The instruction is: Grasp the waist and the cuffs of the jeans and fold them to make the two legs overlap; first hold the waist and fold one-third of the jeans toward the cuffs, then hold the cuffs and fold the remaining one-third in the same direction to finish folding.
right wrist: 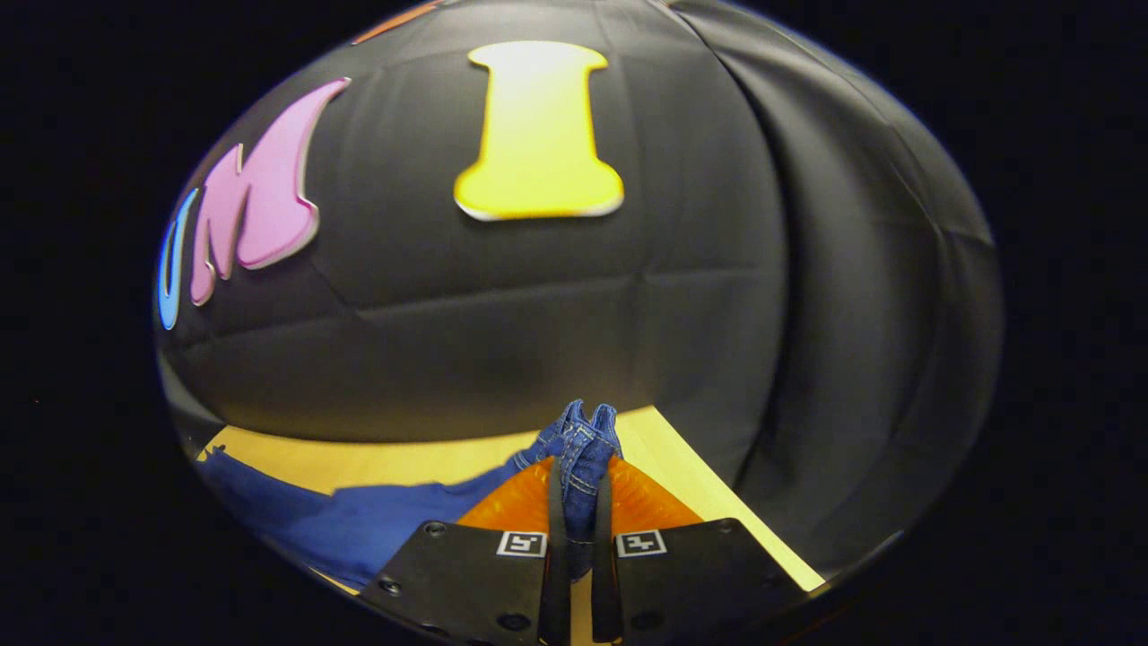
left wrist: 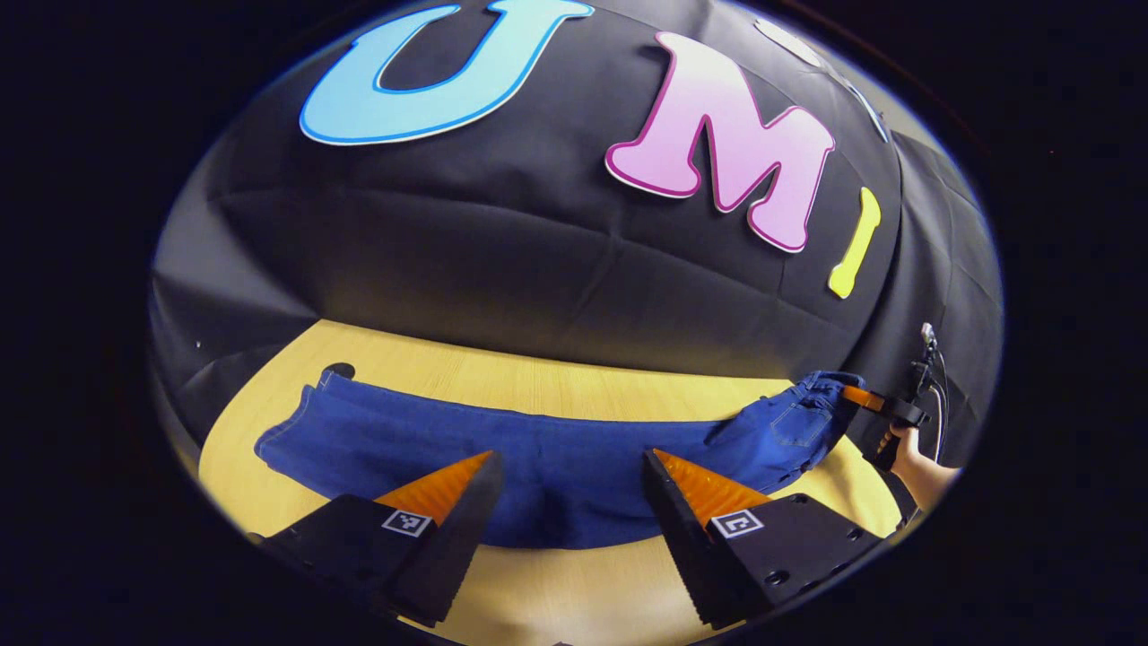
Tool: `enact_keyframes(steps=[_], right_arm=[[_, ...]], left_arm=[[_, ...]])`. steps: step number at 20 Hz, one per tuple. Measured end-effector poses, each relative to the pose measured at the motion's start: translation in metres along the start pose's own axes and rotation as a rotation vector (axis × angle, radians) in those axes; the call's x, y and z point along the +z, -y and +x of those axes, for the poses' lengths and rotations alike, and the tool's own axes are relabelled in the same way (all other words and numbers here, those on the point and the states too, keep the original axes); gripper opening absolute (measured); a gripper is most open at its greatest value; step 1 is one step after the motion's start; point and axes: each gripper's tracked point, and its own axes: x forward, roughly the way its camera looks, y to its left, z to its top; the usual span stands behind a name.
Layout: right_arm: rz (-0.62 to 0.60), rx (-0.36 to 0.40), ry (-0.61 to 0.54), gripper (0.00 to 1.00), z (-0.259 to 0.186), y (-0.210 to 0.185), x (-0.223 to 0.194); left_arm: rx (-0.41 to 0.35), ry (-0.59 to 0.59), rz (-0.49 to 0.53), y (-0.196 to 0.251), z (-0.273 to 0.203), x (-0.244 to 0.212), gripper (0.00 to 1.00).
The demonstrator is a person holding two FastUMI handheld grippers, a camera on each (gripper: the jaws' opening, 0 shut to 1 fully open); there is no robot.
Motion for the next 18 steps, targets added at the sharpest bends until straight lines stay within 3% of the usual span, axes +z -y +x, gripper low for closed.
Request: enact_keyframes(steps=[5,9,10,12,16,17,18], right_arm=[[-0.144,0.196,0.128,0.13,-0.071,-0.028,0.034],[-0.194,0.332,0.132,0.13,-0.091,-0.023,0.052],[-0.215,0.363,0.13,0.17,-0.094,-0.025,0.056],[-0.239,0.431,0.113,0.13,-0.106,-0.023,0.061],[-0.341,0.49,0.049,0.12,-0.105,-0.014,0.065],[-0.376,0.492,0.038,0.17,-0.103,-0.011,0.064],[-0.399,0.495,0.021,0.12,-0.101,-0.009,0.063]], left_arm=[[0.026,0.021,-0.075,-0.023,-0.015,-0.007,0.97],[0.048,0.061,-0.128,-0.048,-0.028,-0.007,0.97],[0.061,0.077,-0.134,-0.057,-0.032,-0.004,0.97],[0.096,0.112,-0.148,-0.084,-0.037,0.0,0.97],[0.206,0.147,-0.139,-0.151,-0.04,0.001,0.97],[0.245,0.146,-0.122,-0.171,-0.037,0.002,0.97],[0.277,0.138,-0.1,-0.188,-0.035,0.003,0.97]])
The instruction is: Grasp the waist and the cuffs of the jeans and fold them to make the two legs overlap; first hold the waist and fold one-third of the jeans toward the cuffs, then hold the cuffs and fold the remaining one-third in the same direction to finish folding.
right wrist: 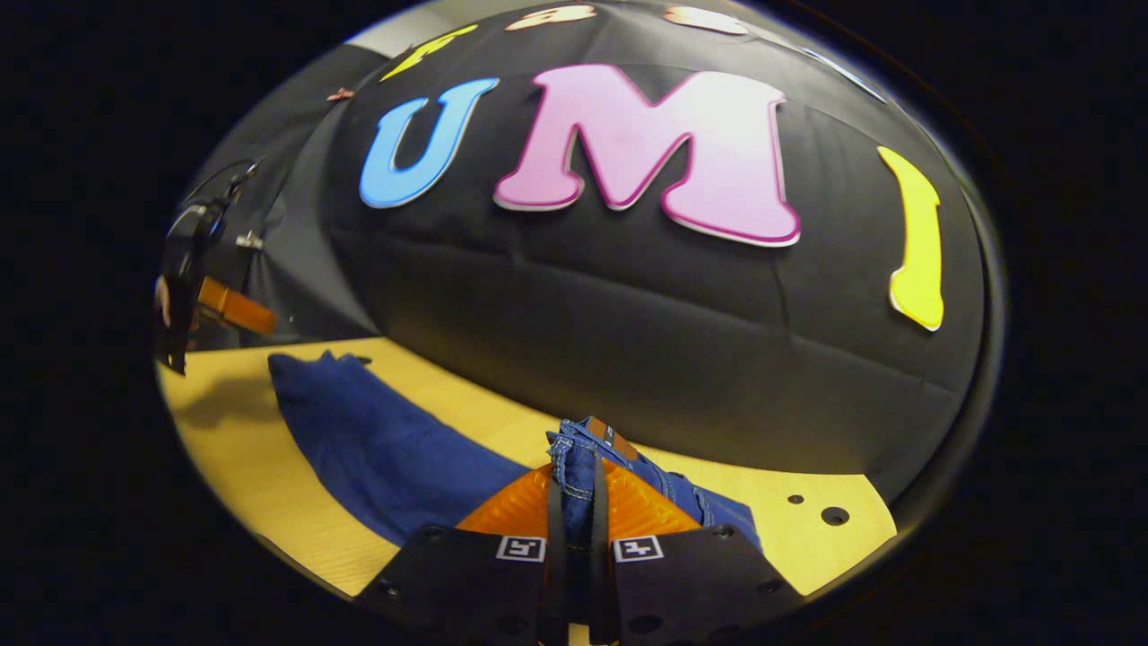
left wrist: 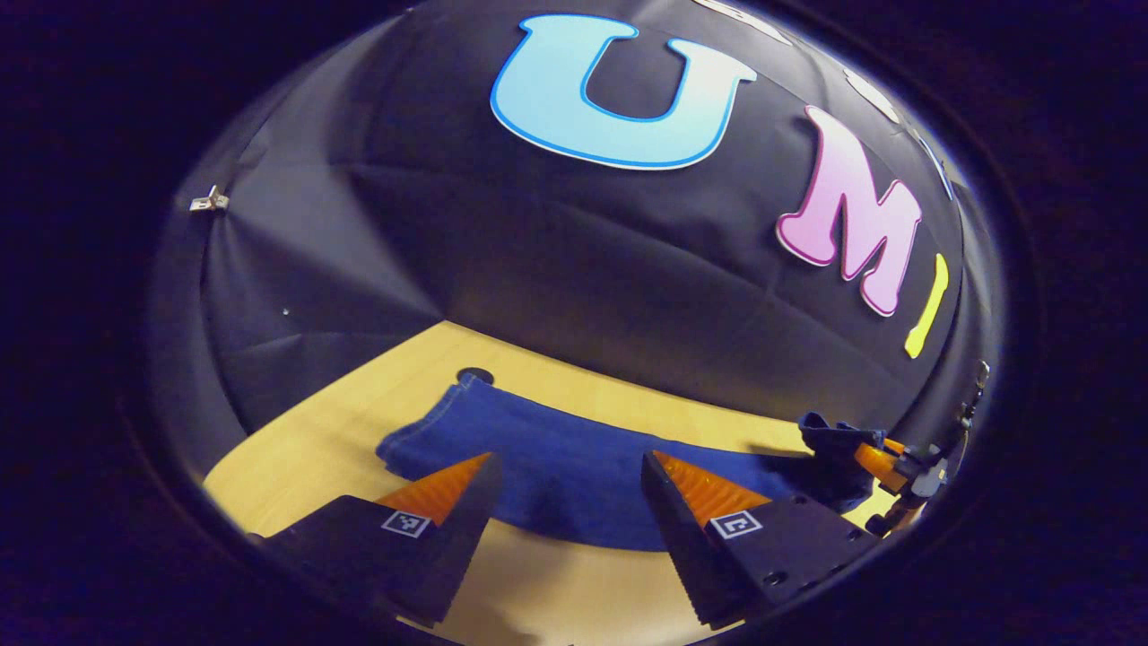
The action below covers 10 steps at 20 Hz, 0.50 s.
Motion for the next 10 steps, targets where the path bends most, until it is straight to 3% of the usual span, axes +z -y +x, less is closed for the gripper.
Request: enact_keyframes(steps=[1,2,5,8,10], right_arm=[[-0.003,0.019,-0.019,0.1,-0.003,0.0,0.002],[0.012,0.04,-0.044,0.15,-0.001,-0.007,0.0],[0.1,0.073,-0.138,0.56,-0.004,-0.012,0.006],[0.13,0.06,-0.174,1.0,-0.008,-0.014,-0.009],[0.136,0.046,-0.174,0.98,-0.01,-0.011,-0.002]], left_arm=[[0.03,-0.013,0.028,-0.019,0.007,-0.002,0.97],[0.057,-0.023,0.057,-0.037,0.016,0.0,0.96],[0.098,-0.053,0.105,-0.082,0.04,-0.001,0.97],[0.088,-0.159,0.07,-0.115,0.069,-0.024,0.96],[0.082,-0.257,0.028,-0.119,0.08,-0.05,0.97]])
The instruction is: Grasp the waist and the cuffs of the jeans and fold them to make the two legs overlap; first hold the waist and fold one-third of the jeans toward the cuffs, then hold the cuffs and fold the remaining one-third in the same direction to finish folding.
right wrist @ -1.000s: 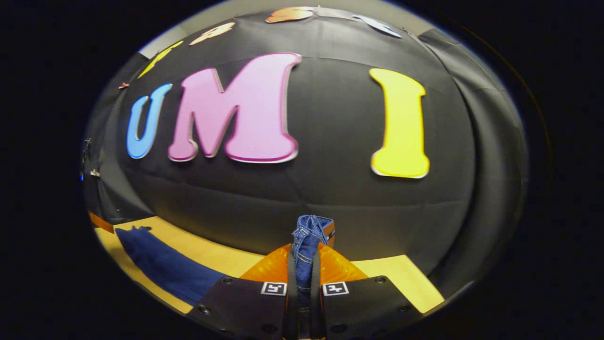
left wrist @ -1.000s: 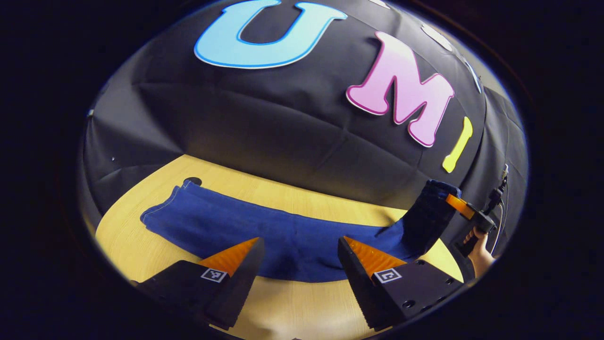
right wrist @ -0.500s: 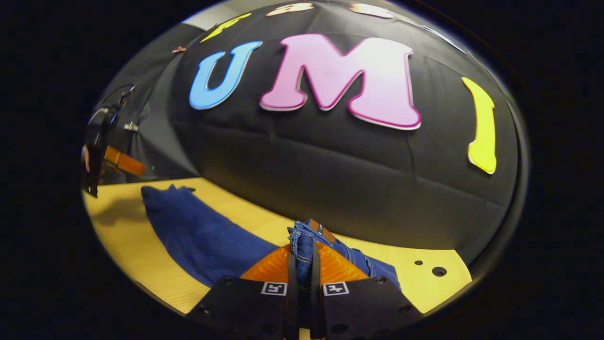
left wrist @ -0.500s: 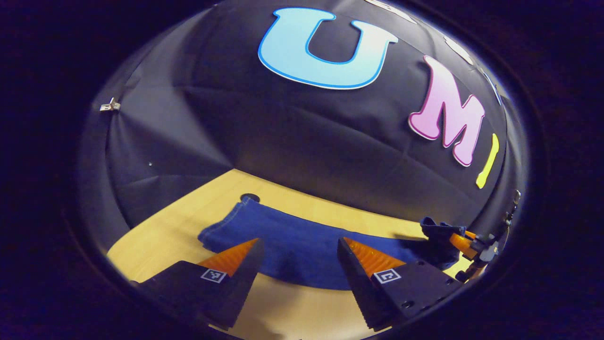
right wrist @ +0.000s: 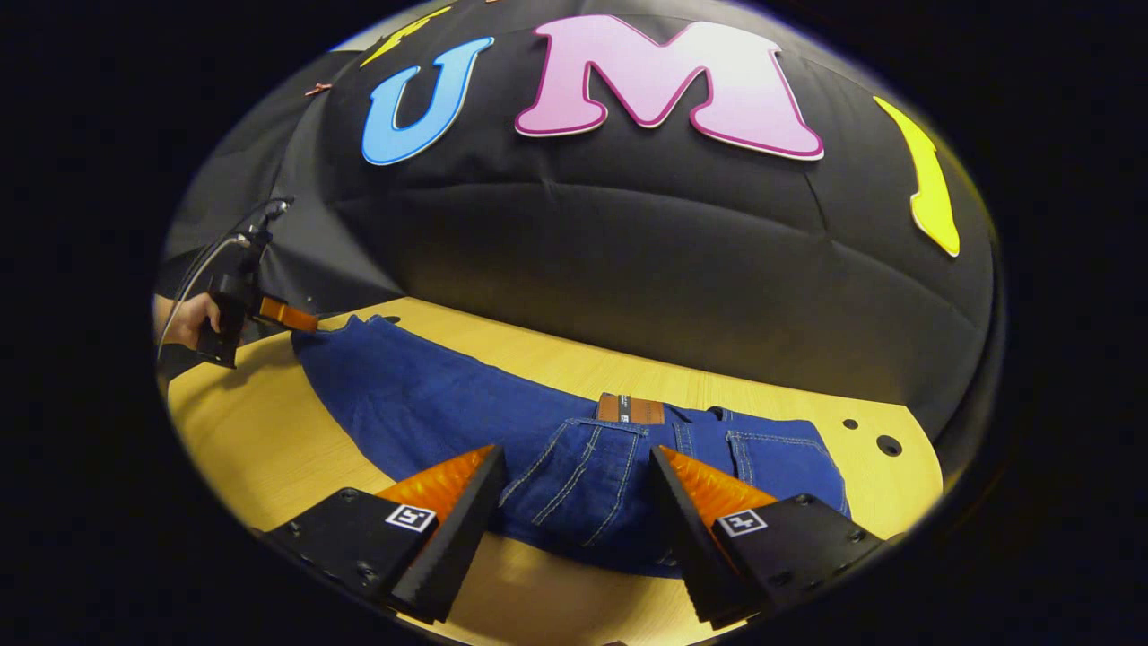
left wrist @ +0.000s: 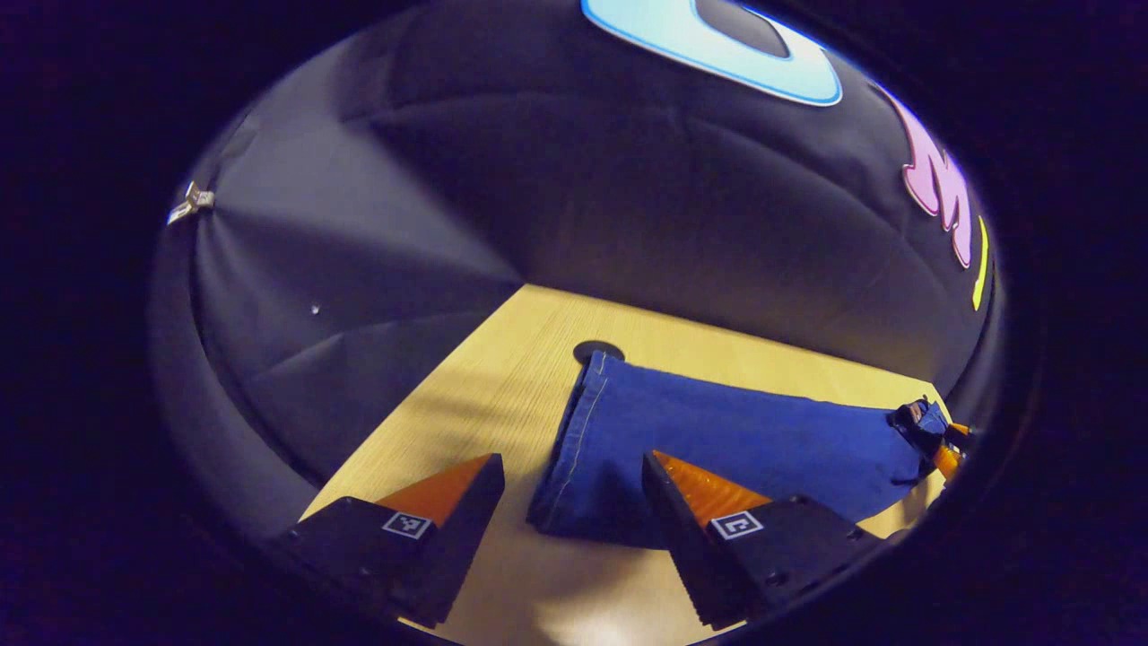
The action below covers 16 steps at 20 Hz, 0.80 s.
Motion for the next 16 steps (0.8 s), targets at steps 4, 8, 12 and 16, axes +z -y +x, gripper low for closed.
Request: enact_keyframes(steps=[4,8,12,16], right_arm=[[0.024,-0.008,-0.032,0.97,-0.002,0.0,-0.007],[0.052,-0.012,-0.075,0.98,0.003,-0.002,-0.025],[0.032,-0.013,-0.078,0.98,0.002,-0.004,-0.027],[0.053,-0.045,-0.058,0.98,-0.011,0.006,-0.017]], left_arm=[[-0.004,-0.035,0.01,0.006,0.006,-0.006,0.89],[-0.018,-0.078,0.025,0.016,0.011,-0.013,0.69],[-0.071,-0.066,-0.013,0.04,0.007,-0.01,0.4],[-0.068,-0.011,-0.037,0.045,0.011,-0.008,0.16]])
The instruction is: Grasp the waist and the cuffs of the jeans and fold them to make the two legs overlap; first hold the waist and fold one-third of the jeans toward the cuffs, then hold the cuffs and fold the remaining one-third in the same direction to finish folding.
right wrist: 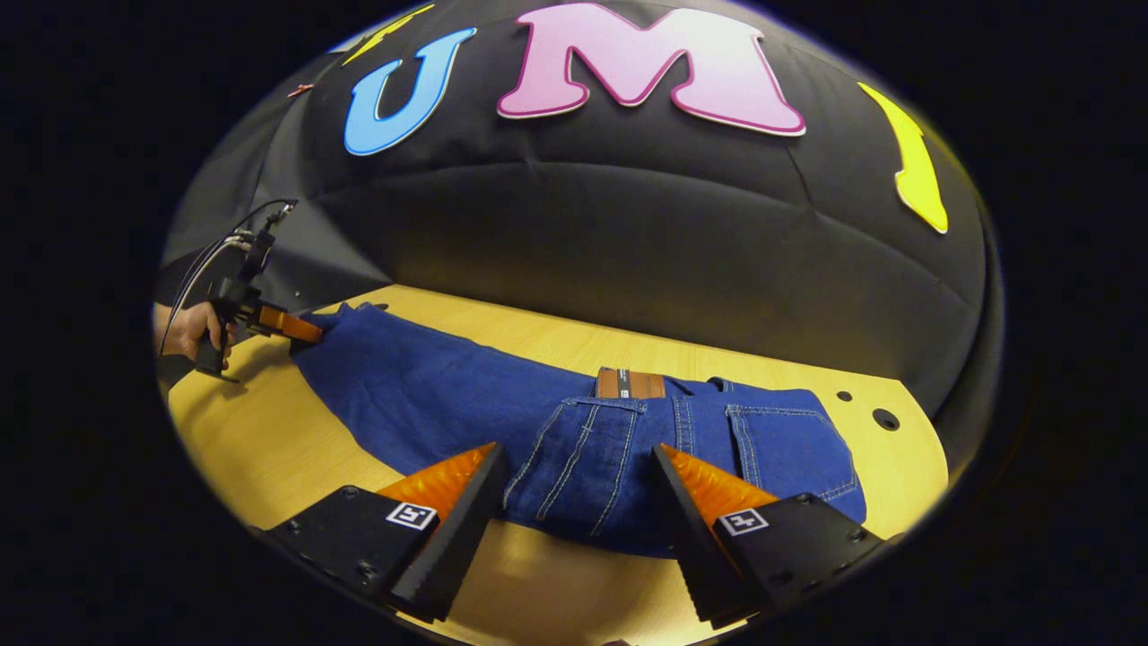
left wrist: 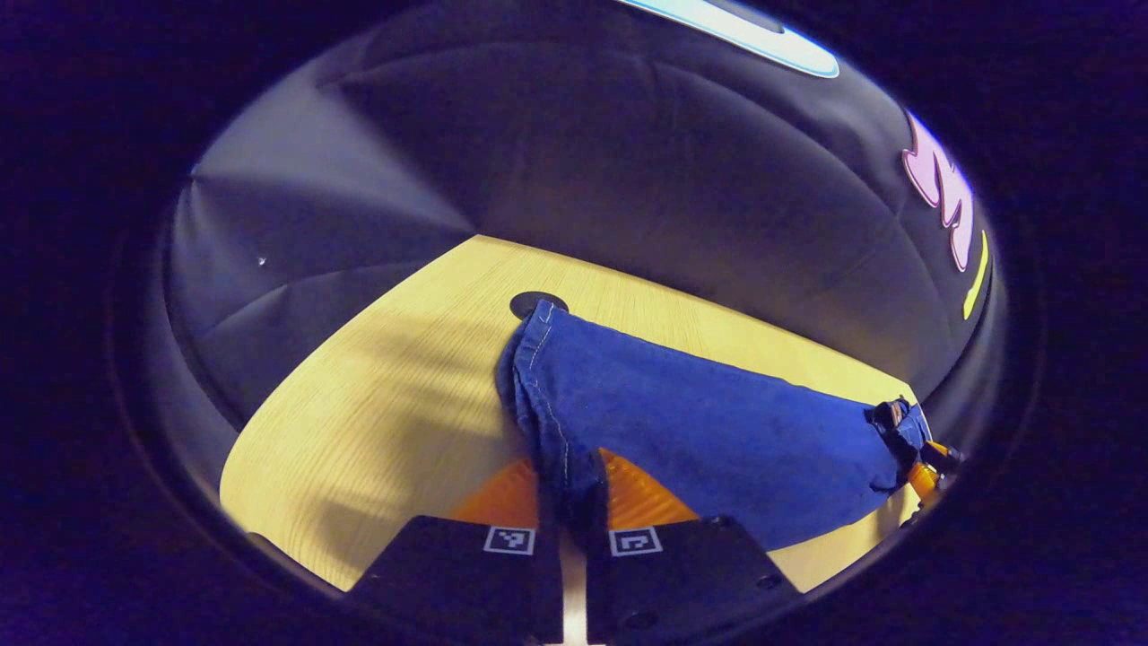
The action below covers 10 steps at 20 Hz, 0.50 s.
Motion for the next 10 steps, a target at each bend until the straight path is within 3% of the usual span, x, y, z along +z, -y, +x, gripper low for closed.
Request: enact_keyframes(steps=[2,7,10], right_arm=[[-0.007,-0.028,0.026,0.97,-0.012,0.015,0.008],[-0.04,-0.057,0.066,0.97,-0.035,0.042,0.03],[-0.055,-0.081,0.1,0.97,-0.05,0.059,0.044]], left_arm=[[0.014,0.045,-0.013,0.004,-0.004,0.008,0.07],[-0.027,0.183,-0.013,0.044,-0.039,0.056,0.06],[-0.096,0.227,-0.014,0.089,-0.067,0.085,0.06]])
